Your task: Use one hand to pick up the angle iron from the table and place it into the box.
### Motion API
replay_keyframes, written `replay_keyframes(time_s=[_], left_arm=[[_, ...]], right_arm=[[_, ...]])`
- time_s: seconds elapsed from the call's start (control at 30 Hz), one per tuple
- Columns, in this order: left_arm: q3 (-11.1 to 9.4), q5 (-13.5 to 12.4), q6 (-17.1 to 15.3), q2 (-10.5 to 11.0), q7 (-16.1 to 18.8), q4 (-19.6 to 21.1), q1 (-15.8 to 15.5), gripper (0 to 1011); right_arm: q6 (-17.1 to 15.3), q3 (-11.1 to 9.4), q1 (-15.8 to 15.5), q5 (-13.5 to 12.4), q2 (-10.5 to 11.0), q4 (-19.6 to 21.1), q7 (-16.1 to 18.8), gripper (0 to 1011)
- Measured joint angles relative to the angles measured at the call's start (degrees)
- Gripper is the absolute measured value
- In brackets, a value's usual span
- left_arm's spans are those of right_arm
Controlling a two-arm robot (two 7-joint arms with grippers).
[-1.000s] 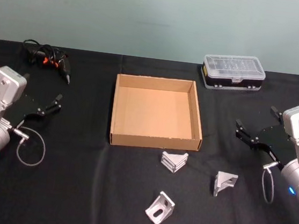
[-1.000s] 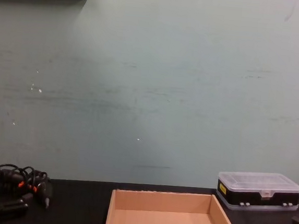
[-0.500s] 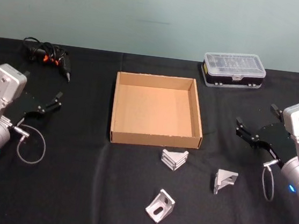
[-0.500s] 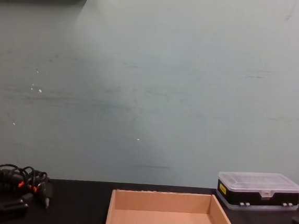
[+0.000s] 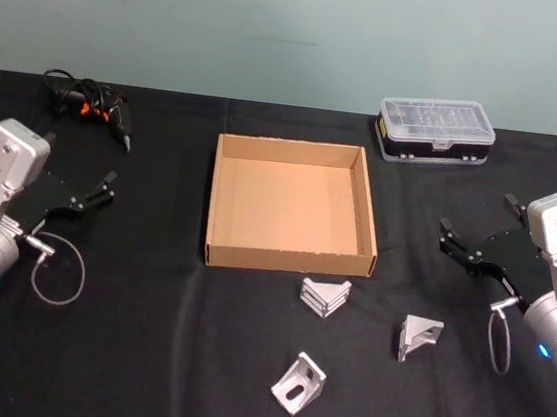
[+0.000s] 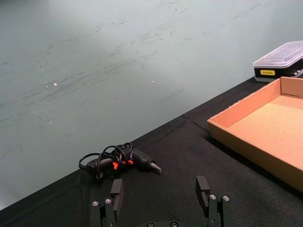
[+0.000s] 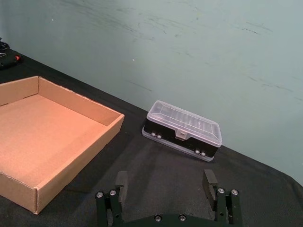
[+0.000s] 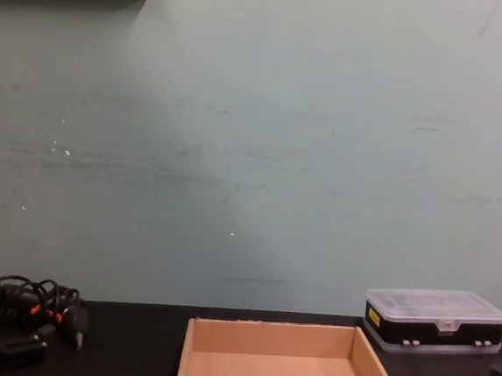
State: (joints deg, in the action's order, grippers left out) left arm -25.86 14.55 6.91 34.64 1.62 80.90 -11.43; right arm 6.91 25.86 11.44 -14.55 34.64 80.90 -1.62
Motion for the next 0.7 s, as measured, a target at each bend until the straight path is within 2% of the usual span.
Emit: replay_keyframes(time_s=[0.5, 0.7], left_arm=[[0.0, 0.0, 0.0, 0.0, 0.0, 0.0, 0.0, 1005], [0.0, 0.0, 0.0, 0.0, 0.0, 0.0, 0.0, 1005]], right_arm=[[0.0, 0.0, 0.0, 0.0, 0.0, 0.0, 0.0, 1004], [-0.95, -2.34, -3.05, -1.8, 1.69, 3.65, 1.03, 1004]])
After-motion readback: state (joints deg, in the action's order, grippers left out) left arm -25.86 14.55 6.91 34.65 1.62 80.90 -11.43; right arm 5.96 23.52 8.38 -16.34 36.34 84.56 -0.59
